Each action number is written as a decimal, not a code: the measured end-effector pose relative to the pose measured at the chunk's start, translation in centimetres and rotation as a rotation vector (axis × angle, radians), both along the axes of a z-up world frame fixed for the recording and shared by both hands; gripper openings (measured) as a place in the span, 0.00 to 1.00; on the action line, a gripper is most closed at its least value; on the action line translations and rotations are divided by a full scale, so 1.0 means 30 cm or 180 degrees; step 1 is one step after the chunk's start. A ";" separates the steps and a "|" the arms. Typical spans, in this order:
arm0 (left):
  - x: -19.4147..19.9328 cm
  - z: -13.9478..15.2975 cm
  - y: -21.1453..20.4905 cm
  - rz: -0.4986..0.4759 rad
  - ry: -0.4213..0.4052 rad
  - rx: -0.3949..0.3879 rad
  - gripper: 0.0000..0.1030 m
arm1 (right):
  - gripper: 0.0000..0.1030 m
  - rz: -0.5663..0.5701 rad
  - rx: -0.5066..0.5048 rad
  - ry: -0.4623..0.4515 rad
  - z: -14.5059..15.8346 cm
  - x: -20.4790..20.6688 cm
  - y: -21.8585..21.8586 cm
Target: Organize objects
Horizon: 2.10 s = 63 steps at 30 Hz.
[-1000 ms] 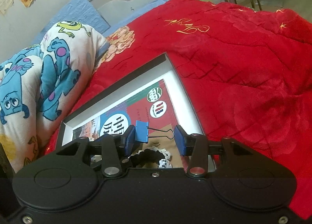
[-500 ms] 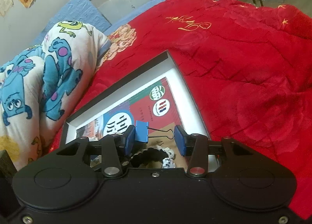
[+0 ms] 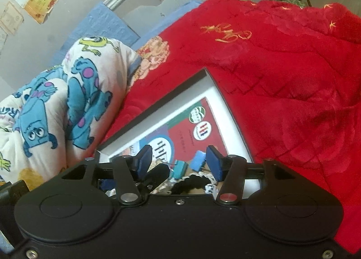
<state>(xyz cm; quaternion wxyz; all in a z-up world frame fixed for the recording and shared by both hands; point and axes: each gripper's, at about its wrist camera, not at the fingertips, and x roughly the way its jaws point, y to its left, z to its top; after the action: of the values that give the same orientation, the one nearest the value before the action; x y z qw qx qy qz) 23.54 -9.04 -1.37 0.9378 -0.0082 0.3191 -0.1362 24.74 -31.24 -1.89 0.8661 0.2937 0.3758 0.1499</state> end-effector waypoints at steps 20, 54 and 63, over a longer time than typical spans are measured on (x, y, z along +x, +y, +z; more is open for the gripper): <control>-0.562 0.281 0.132 0.0175 -0.0589 0.0157 1.00 | 0.55 -0.0146 -0.0515 -0.0922 0.295 -0.552 0.028; -0.599 0.227 0.220 0.0647 0.0188 0.0189 1.00 | 0.58 -0.0255 -0.1238 -0.0665 0.229 -0.782 0.094; -0.584 0.206 0.226 0.0697 0.0255 0.0237 1.00 | 0.59 -0.0292 -0.1226 -0.0644 0.222 -0.778 0.081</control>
<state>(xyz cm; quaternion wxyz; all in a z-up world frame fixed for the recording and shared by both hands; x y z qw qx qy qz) 6.03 -2.24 4.81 0.9333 -0.0135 0.3583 -0.0207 1.41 -28.81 4.76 0.9454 0.1231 0.2949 0.0645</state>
